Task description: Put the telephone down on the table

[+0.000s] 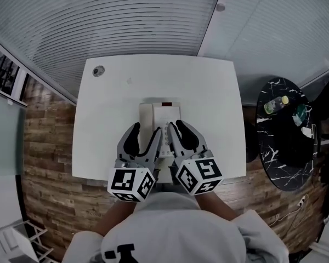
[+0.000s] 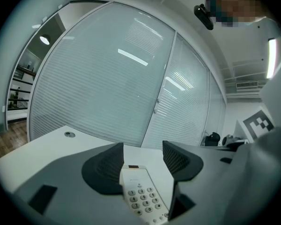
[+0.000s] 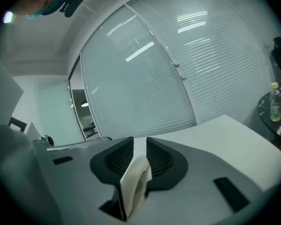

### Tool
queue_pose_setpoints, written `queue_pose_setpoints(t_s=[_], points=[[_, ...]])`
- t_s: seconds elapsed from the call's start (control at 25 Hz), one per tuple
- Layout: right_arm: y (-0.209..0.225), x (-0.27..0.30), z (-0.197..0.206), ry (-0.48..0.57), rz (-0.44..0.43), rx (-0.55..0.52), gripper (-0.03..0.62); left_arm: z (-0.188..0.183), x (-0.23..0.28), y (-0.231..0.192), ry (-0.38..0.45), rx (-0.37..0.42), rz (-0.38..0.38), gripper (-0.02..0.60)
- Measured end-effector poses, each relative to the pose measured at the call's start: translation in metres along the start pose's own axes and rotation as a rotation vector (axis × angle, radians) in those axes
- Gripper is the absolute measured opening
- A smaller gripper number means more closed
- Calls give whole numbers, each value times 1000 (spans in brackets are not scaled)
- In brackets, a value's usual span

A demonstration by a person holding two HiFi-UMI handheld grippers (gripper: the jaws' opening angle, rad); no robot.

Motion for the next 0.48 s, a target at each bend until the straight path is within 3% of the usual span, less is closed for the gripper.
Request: queue_pose_setpoints(t_s=[0.36,0.48], points=[[-10,-10,-30,92,-30,-34,51,-18,-6,20,25,6,45,192],[-14,-13,-36,111,-43,-52,40,-22,-11,22,41,31,35,126]])
Point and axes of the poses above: the fingertips, and each gripper's own axes: x forward along the fingers, y to its right, z out of its underside, the point moved 4 cm from there along -x, backward along the fingers, and after that the axes turned 15 degrees about -x, right-handed, at the moved point
